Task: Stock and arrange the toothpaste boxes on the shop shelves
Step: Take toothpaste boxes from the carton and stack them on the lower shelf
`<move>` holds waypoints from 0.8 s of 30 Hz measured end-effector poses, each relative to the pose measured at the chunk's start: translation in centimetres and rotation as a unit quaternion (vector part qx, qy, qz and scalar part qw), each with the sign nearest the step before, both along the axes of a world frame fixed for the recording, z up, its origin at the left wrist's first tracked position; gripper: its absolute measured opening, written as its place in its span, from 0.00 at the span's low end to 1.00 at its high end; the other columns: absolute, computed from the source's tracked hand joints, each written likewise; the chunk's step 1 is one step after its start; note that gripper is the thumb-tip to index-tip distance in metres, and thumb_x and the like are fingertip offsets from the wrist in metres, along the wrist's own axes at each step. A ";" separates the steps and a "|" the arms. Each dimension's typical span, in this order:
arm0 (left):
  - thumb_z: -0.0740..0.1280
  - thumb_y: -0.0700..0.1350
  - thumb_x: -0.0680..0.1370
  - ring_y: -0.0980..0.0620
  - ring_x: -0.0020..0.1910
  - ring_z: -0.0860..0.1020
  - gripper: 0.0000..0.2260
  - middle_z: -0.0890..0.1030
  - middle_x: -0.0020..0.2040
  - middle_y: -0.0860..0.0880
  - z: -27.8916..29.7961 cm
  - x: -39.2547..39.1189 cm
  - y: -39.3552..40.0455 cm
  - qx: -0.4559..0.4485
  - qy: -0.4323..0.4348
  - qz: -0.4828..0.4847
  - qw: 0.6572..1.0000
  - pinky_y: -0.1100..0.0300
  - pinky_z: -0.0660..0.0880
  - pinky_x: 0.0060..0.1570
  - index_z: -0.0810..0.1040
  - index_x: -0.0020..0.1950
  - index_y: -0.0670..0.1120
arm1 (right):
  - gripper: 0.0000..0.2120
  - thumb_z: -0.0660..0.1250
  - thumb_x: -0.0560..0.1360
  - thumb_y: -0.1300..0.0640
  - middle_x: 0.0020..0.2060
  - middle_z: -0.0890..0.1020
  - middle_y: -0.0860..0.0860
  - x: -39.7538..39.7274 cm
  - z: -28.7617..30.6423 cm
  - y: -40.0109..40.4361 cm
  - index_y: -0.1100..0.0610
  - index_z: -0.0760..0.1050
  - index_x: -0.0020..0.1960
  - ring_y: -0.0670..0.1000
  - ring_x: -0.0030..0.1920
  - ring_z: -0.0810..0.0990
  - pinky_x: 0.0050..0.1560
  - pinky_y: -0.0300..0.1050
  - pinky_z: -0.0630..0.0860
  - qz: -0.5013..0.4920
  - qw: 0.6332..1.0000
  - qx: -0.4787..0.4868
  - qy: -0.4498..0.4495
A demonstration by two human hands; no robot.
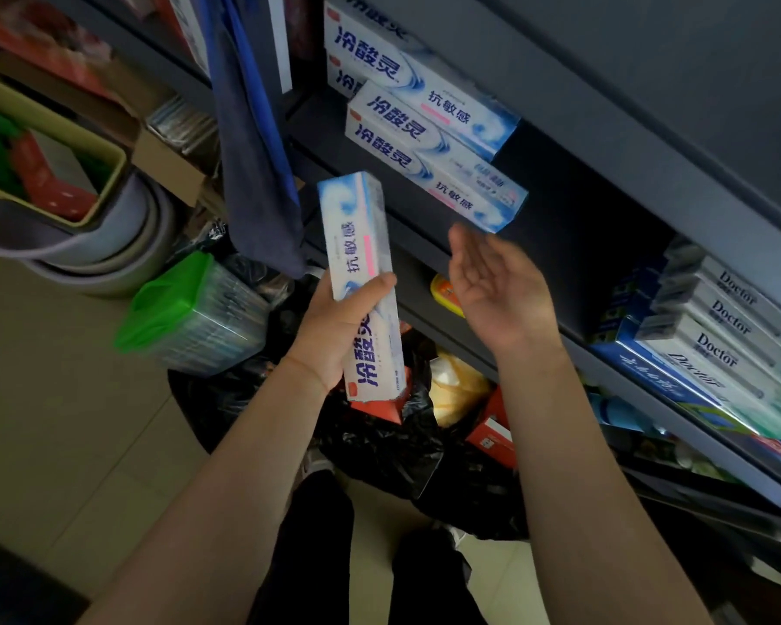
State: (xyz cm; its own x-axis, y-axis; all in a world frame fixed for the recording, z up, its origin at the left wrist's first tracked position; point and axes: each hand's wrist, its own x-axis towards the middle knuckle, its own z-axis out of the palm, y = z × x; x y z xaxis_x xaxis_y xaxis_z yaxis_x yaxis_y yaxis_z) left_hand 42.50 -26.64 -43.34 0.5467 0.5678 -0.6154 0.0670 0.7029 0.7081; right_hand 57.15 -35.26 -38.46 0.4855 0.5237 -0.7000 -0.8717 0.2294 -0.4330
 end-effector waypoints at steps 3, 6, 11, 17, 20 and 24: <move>0.79 0.45 0.68 0.58 0.44 0.82 0.22 0.83 0.47 0.56 0.0 0.1 0.4 0.241 0.077 -0.086 0.964 0.62 0.76 0.41 0.75 0.58 0.53 | 0.18 0.66 0.78 0.50 0.46 0.84 0.51 -1.7 0.7 -0.5 0.58 0.77 0.64 0.46 0.35 0.78 0.37 0.39 0.74 0.176 0.963 -0.132 -0.157; 0.77 0.53 0.64 0.47 0.48 0.80 0.31 0.81 0.51 0.50 0.0 0.3 0.9 0.591 0.170 -0.206 0.761 0.55 0.74 0.41 0.70 0.65 0.55 | 0.20 0.69 0.75 0.43 0.43 0.84 0.52 -3.7 0.8 -0.8 0.57 0.77 0.59 0.47 0.33 0.76 0.33 0.41 0.72 0.242 0.918 -0.195 -0.246; 0.74 0.60 0.66 0.42 0.50 0.77 0.36 0.78 0.50 0.48 0.3 1.0 -0.1 0.689 0.170 -0.220 0.670 0.52 0.68 0.43 0.69 0.72 0.54 | 0.20 0.76 0.67 0.44 0.39 0.85 0.54 -4.2 0.4 -0.9 0.57 0.79 0.51 0.51 0.34 0.79 0.39 0.48 0.76 0.113 0.926 -0.303 -0.197; 0.75 0.63 0.68 0.51 0.63 0.74 0.44 0.74 0.66 0.47 0.6 -0.7 1.2 0.308 0.171 -0.043 0.935 0.48 0.69 0.68 0.61 0.77 0.47 | 0.19 0.73 0.73 0.44 0.39 0.85 0.51 -2.1 1.0 -2.2 0.57 0.79 0.55 0.48 0.35 0.81 0.33 0.40 0.73 0.020 0.954 -0.255 -0.152; 0.75 0.60 0.70 0.52 0.55 0.83 0.39 0.80 0.63 0.48 1.9 1.4 1.7 0.018 0.000 -0.005 1.000 0.48 0.73 0.65 0.64 0.74 0.47 | 0.20 0.72 0.73 0.43 0.42 0.86 0.51 -2.0 1.5 -1.6 0.56 0.79 0.56 0.47 0.38 0.82 0.36 0.40 0.74 0.030 0.964 -0.213 -0.154; 0.73 0.47 0.76 0.48 0.52 0.84 0.25 0.82 0.60 0.44 2.9 4.7 2.7 -0.057 -0.027 0.084 0.994 0.51 0.81 0.55 0.69 0.71 0.44 | 0.23 0.71 0.69 0.41 0.46 0.86 0.52 -2.0 2.0 -1.0 0.55 0.78 0.57 0.49 0.44 0.83 0.43 0.43 0.77 0.055 0.970 -0.170 -0.164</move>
State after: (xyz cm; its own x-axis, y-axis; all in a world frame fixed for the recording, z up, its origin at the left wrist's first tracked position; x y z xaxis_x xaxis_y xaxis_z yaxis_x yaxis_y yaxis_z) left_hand 47.15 -23.90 -40.47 0.4839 0.5829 -0.6527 -0.0947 0.7763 0.6232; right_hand 55.16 -36.25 -36.43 0.6659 0.3511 -0.6583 -0.6852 -0.0613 -0.7258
